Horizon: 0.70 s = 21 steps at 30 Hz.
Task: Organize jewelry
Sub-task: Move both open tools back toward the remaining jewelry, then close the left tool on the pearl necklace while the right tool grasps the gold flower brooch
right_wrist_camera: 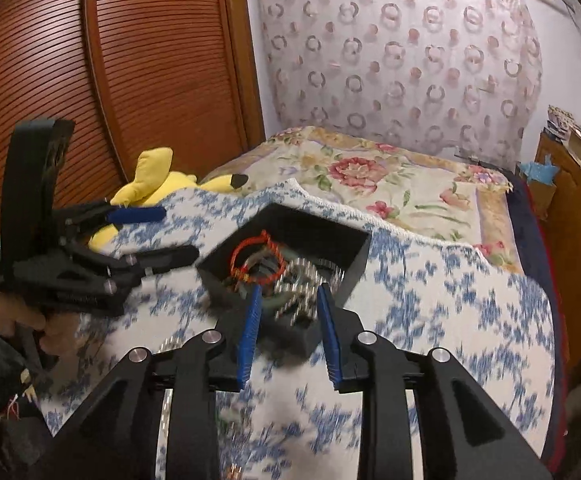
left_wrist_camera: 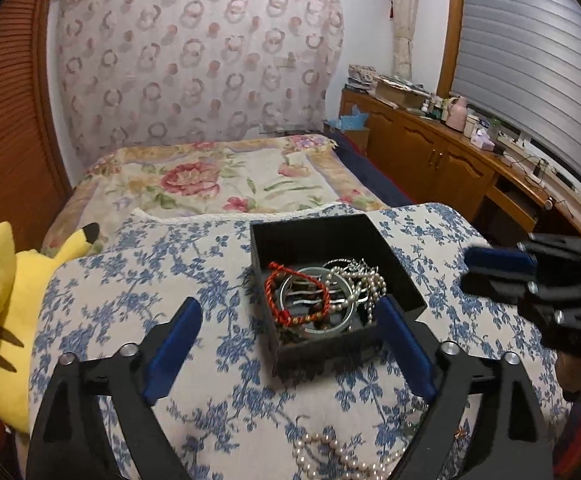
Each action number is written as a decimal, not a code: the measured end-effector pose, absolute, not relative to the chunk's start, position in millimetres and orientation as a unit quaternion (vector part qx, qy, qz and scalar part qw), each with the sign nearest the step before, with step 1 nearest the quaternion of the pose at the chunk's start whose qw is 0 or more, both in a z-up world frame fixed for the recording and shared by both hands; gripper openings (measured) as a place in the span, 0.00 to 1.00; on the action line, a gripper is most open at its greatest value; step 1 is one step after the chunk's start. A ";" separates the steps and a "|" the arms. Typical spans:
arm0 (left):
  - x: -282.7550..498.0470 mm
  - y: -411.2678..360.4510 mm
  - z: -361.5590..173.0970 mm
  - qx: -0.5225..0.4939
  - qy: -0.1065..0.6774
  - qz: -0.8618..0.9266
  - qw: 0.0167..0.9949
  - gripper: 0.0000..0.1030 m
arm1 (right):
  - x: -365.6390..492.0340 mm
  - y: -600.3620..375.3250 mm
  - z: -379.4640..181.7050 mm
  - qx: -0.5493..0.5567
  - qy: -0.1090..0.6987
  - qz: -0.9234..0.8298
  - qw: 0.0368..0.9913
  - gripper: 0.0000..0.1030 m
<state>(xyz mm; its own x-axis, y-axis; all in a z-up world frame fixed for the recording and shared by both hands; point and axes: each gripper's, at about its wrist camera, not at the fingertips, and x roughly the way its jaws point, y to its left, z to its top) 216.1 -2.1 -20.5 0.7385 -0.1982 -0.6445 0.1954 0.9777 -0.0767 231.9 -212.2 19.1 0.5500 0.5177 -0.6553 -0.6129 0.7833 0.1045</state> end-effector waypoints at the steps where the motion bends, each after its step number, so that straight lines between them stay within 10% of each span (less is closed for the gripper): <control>1: 212.5 -1.4 -20.9 -0.003 0.345 -0.105 0.933 0.85 | 226.9 -214.7 15.0 -0.067 0.352 0.320 0.877 0.30; 21: 122.9 1.4 -65.1 -0.013 0.369 -0.093 0.925 0.88 | 139.0 -232.4 -59.9 -0.071 0.409 0.303 0.858 0.32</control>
<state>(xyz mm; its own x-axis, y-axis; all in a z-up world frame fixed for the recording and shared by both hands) 122.9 1.4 -65.1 0.7111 -0.1813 -0.6793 0.1621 0.9824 -0.0925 139.0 -232.4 -59.9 0.4808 0.4622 -0.7451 -0.5787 0.8057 0.1264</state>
